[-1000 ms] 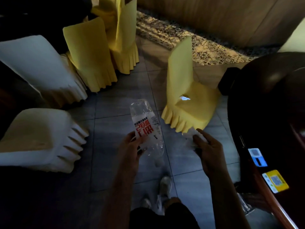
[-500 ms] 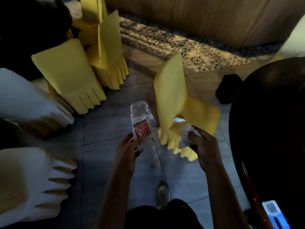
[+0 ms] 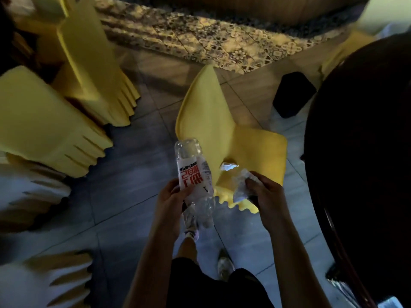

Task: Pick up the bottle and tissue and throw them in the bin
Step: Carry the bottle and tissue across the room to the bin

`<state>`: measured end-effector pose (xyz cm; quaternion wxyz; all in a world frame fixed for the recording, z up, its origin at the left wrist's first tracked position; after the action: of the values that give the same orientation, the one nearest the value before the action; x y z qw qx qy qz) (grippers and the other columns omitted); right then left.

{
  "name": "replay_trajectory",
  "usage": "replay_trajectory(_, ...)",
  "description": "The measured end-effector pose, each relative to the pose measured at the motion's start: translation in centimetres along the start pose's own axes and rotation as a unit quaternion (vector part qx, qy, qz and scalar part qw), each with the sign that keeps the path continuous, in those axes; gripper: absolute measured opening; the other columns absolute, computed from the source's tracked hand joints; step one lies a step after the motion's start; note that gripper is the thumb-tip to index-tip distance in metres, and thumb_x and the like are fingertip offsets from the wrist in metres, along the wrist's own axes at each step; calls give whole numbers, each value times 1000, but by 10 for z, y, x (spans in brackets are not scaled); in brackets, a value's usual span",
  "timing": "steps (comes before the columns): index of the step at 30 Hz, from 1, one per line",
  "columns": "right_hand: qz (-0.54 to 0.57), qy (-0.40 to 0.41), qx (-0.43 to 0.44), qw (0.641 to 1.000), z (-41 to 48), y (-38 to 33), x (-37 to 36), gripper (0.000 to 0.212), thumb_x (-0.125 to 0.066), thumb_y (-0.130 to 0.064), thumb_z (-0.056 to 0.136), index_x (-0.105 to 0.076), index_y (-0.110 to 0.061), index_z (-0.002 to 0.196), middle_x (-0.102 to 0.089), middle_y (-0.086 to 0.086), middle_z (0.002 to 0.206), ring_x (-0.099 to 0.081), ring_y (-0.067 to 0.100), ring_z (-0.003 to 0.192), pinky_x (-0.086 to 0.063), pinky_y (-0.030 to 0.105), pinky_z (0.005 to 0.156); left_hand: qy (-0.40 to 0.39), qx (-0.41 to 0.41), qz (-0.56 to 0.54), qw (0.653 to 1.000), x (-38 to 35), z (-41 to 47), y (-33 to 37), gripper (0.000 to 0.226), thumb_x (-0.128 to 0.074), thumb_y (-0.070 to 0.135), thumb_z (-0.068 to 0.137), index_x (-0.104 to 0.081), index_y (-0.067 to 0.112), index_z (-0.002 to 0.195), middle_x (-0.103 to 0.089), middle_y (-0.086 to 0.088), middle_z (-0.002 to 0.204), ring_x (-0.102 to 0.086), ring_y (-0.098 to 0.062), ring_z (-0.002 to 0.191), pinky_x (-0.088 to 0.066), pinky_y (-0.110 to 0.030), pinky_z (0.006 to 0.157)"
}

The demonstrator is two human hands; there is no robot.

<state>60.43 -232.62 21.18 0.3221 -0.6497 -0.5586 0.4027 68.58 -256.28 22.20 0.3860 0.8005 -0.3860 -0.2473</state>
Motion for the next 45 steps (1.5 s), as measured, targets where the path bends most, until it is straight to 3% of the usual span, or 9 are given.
replay_trajectory(6, 24, 85, -28, 996, 84, 7, -10, 30, -63, -2, 96, -69, -2, 125, -75, 18, 111, -72, 29, 99, -60, 33, 78, -85, 8, 75, 994, -55, 105, 51, 18, -68, 3, 90, -70, 10, 107, -80, -4, 91, -77, -19, 80, -58, -29, 60)
replay_trajectory(13, -10, 113, -42, 993, 151, 7, -27, 20, -68, -1, 88, -81, -16, 91, -68, 5, 78, -59, 18, 76, -48, 36, 73, -149, 9, 241, 959, -114, 214, 65, 17, -76, 10, 87, -72, 20, 99, -79, 3, 88, -76, -11, 80, -62, -45, 80)
replay_trajectory(19, -70, 144, -107, 981, 216, 53, -7, 33, -71, 0, 82, -80, -31, 76, -64, -11, 64, -53, 9, 67, -40, 31, 68, -185, -15, 276, 943, -149, 266, 55, 20, -75, 10, 88, -70, 18, 106, -79, -1, 96, -74, -15, 90, -55, -32, 73)
replay_trajectory(23, -93, 148, -160, 971, 266, 111, 7, 30, -74, -7, 83, -79, -36, 78, -71, -14, 71, -63, 13, 80, -47, 32, 71, -174, 17, 282, 943, -162, 303, 20, 16, -74, 13, 88, -66, 24, 97, -78, 14, 82, -72, 1, 79, -51, -34, 74)
replay_trajectory(27, -84, 117, -202, 969, 312, 174, 15, 27, -68, -8, 82, -80, -31, 76, -68, -2, 73, -58, 16, 76, -44, 34, 70, -127, 68, 269, 952, -167, 342, -21, 20, -71, 13, 90, -65, 20, 108, -74, -2, 103, -68, -27, 108, -51, -50, 97)
replay_trajectory(35, -115, 67, -247, 960, 384, 264, 15, 42, -70, -15, 80, -71, -57, 84, -73, -1, 96, -68, 23, 93, -52, 36, 78, -50, 114, 238, 963, -160, 396, -73, 22, -73, 11, 80, -65, 19, 98, -75, -6, 107, -71, -22, 96, -52, -33, 75)
replay_trajectory(38, -131, 55, -251, 957, 399, 275, 15, 40, -66, -15, 74, -72, -38, 106, -70, 2, 104, -67, 28, 104, -51, 35, 85, -46, 130, 253, 958, -162, 403, -86, 20, -71, 10, 86, -64, 19, 103, -73, -7, 112, -70, -23, 101, -51, -33, 76)
replay_trajectory(41, -208, 0, -239, 949, 409, 273, 12, 26, -62, -9, 81, -74, -31, 88, -74, -1, 100, -68, 27, 108, -53, 40, 95, -32, 146, 254, 955, -162, 407, -96, 18, -70, 8, 87, -66, 20, 100, -74, -7, 110, -70, -25, 103, -51, -33, 76)
replay_trajectory(45, -305, -48, -225, 924, 421, 265, 15, 32, -59, -13, 91, -76, -20, 118, -73, 11, 122, -65, 29, 116, -51, 42, 100, -24, 149, 258, 954, -166, 408, -99, 16, -70, 7, 87, -66, 19, 96, -75, -6, 101, -73, -21, 91, -53, -31, 70)
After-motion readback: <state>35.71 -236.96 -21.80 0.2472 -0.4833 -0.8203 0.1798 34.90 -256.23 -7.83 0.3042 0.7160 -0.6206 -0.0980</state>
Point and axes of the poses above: each hand's wrist, its own z-axis towards the middle knuckle, its own x-axis out of the back of the hand, y = z × x, the point moved 8 cm from there along z, towards the middle knuckle
